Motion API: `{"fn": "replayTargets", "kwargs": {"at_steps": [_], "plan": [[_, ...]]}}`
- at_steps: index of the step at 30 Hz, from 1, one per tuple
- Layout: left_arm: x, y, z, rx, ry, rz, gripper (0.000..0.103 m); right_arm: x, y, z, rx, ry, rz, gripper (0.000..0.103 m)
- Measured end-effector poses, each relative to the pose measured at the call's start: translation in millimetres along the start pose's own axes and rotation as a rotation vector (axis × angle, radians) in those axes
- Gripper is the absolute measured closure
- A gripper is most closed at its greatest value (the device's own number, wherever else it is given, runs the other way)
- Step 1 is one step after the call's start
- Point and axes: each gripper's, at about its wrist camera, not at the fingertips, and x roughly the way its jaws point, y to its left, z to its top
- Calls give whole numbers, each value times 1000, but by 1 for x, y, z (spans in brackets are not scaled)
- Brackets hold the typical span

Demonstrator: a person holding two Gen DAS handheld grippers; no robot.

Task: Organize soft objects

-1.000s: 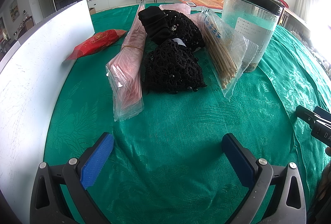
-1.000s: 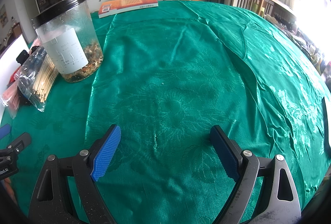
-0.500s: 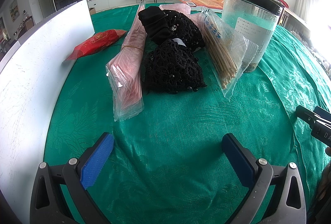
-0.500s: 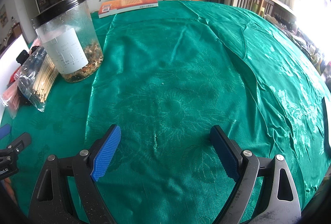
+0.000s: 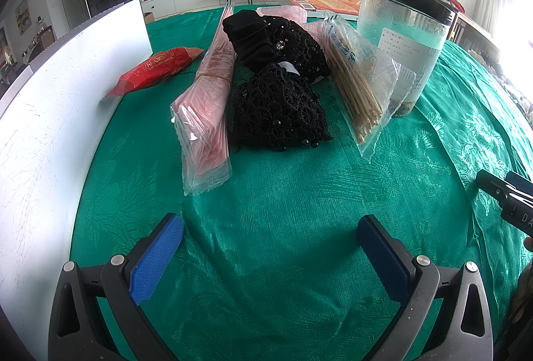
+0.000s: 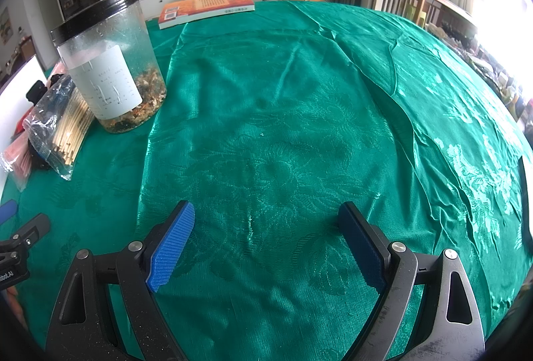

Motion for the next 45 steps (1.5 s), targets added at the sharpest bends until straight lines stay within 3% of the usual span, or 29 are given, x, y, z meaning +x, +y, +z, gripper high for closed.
{"fn": "replayTargets", "kwargs": {"at_steps": [13,16,20,24,27,30,33,35,36,39,45], "plan": [[0,0,-1,4,0,-1,0,0,0,0,0,0,0,13],[-4,2,-3,20,35,-17,0,0,0,0,0,0,1,13],[-26,20,2,-44,22,-70,0,0,0,0,-1,0,0,13],[-37,53,38,-164,-17,-25,1,0,0,0,-1,0,1,13],[-25,65,71,-208,2,3,15,0,0,0,-1,0,1,13],[13,61,95,-152,83,18,36,0,-1,0,-1,0,1,13],[48,66,106,-165,130,42,38,0,0,0,0,0,2,13],[59,73,106,-207,140,21,48,0,0,0,-1,0,1,13],[55,71,104,-196,123,9,76,0,-1,0,-1,0,1,13],[34,63,89,-183,127,-57,76,0,0,0,-1,0,1,13],[-37,59,11,-214,118,-39,75,0,0,0,-1,0,1,13]]}}
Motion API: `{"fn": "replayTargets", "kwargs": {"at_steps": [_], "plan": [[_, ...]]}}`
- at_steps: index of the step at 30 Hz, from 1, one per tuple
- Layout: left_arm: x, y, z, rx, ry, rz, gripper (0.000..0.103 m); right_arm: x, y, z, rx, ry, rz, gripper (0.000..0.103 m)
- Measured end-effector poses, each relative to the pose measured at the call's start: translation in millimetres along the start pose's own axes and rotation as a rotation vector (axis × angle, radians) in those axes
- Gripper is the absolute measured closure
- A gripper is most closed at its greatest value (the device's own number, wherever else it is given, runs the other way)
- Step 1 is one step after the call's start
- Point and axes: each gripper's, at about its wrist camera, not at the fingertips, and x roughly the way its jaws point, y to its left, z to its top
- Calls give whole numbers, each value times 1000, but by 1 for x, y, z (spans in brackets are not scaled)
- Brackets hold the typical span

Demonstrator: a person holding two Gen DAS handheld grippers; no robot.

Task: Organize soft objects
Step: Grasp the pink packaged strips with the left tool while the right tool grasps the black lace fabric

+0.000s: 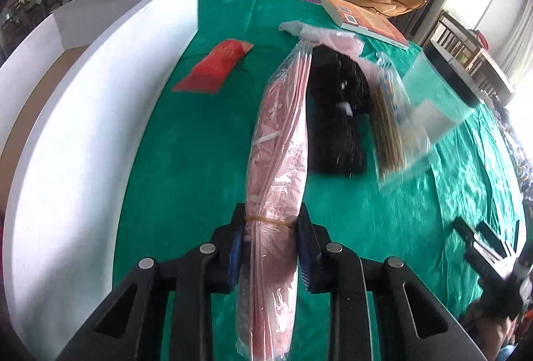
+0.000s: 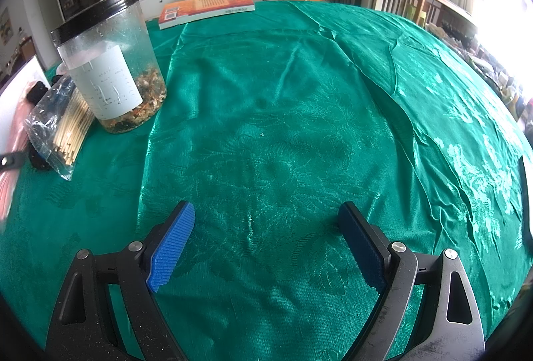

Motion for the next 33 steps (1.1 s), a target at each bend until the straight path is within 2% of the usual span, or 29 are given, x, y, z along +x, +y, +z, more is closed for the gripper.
{"fn": "replayTargets", "kwargs": {"at_steps": [2,3,5,7,10,15,22,27,31,33], "plan": [[-4,4,-20,8,-7,41,74,0,0,0,0,0,0,13],[-3,4,-26,23,-14,65,69,0,0,0,0,0,0,13],[8,2,-30,72,7,84,52,0,0,0,0,0,1,13],[11,-4,-31,123,-13,94,21,0,0,0,0,0,1,13],[18,-12,-31,179,-35,133,13,0,0,0,0,0,1,13],[22,-1,-33,120,-55,112,0,0,0,0,0,0,1,13],[17,0,-45,132,-116,103,0,0,0,0,0,0,1,13],[5,4,-62,128,-128,103,0,0,0,0,-1,0,1,13],[6,6,-62,124,-132,103,0,0,0,0,0,-1,3,13],[7,3,-62,124,-134,104,0,-8,-2,-3,14,-23,56,14]]}}
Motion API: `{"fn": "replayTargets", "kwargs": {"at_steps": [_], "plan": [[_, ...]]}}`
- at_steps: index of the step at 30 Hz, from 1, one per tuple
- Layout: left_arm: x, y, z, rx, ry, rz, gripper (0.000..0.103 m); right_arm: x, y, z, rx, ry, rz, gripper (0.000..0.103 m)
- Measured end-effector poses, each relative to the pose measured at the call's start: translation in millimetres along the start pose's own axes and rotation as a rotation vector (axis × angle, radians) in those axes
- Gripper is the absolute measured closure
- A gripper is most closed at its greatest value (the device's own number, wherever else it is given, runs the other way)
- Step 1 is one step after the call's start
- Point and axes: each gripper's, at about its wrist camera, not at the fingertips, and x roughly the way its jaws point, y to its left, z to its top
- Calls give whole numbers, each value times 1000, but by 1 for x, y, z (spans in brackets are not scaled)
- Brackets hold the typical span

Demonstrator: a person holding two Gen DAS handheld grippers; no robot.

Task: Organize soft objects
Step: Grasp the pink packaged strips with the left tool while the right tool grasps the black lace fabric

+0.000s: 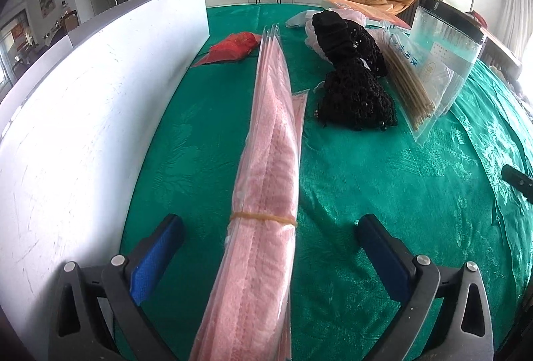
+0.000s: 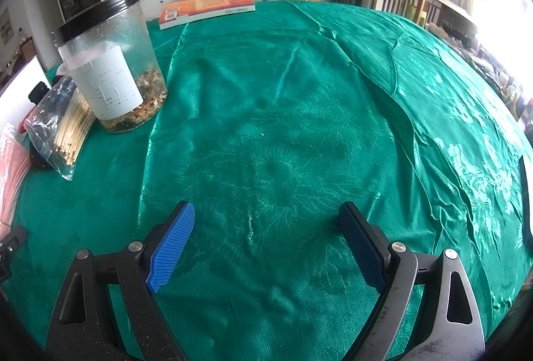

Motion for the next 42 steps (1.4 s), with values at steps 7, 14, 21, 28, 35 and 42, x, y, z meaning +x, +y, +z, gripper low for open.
{"fn": "replayTargets", "kwargs": {"at_steps": [7,14,21,28,35,42], "plan": [[1,0,4,-4,-1,1,0,-72,92,32,-139,-122,477,14],[1,-1,4,0,-2,-5,0,5,226,83,-412,110,425,19],[2,0,4,1,-2,-5,0,60,248,90,-415,243,316,44],[-2,5,9,15,107,-51,1,-1,203,109,-309,202,487,80],[1,21,24,-61,157,-119,11,-74,70,160,-84,76,589,80],[4,6,30,29,141,-33,63,44,-5,157,-120,232,184,83]]}}
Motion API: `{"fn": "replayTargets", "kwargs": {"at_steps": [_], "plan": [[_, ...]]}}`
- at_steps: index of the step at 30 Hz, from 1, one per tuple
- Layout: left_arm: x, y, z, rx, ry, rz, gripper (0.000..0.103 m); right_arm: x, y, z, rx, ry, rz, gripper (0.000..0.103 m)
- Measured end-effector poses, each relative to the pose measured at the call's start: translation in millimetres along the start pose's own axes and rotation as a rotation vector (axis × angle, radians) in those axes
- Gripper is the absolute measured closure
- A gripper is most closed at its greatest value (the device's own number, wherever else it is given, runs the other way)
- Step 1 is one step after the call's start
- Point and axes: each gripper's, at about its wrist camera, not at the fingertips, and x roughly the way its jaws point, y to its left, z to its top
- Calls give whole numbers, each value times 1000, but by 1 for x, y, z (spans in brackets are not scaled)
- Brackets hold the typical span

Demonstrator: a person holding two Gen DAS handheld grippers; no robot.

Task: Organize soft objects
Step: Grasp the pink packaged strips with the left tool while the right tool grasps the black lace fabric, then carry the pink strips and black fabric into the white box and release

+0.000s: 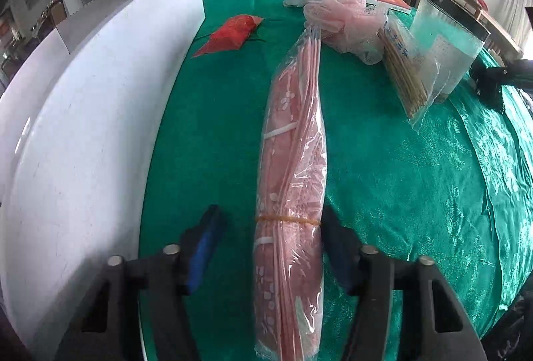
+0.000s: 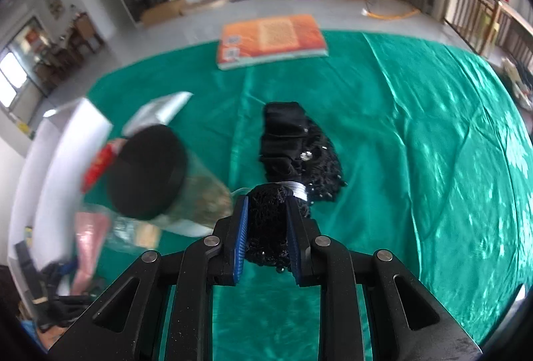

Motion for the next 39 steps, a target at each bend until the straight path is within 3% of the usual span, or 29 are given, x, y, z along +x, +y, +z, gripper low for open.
{"fn": "replayTargets", "kwargs": {"at_steps": [1,3,5,6,7,10,12,13,15,18,22,26,30,32,33,34,36,39], "plan": [[-1,2,0,-4,-2,-5,72,13,-8,-3,8,19,-11,83],[0,9,3,-38,6,-38,74,29,-18,-8,23,36,-5,80],[0,16,5,-77,6,-71,75,25,-25,-8,54,17,35,66],[-1,18,6,-91,2,-84,75,23,-28,-7,79,28,51,41],[-1,18,7,-98,-2,-91,75,20,-30,-6,100,32,49,22],[-4,13,10,-107,-8,-116,75,21,-31,-4,113,59,-25,23],[-7,9,12,-112,-9,-135,76,46,-30,-8,115,161,16,27],[-9,8,14,-126,-10,-156,76,58,-32,-9,109,205,7,54],[-19,11,23,-154,-27,-193,76,51,-28,1,66,121,-83,67],[-51,22,42,-196,-105,-238,76,17,-19,20,87,5,-36,68],[-103,56,59,-232,-202,-253,76,-48,39,44,-49,-130,-19,68],[-140,110,52,-276,-253,-155,76,-91,144,35,-222,-158,152,68],[-156,175,23,-360,-240,3,74,-97,269,-6,-374,-109,423,68],[-159,202,7,-409,-231,119,65,-97,321,-28,-430,-56,552,66],[-158,212,1,-425,-222,172,39,-95,343,-37,-445,-23,622,58],[-155,220,-5,-443,-213,216,5,-94,362,-43,-453,8,687,41],[-156,228,-15,-479,-241,270,0,-91,384,-49,-463,45,745,19],[-154,225,-20,-494,-267,261,0,-95,376,-56,-487,-27,660,19]]}}
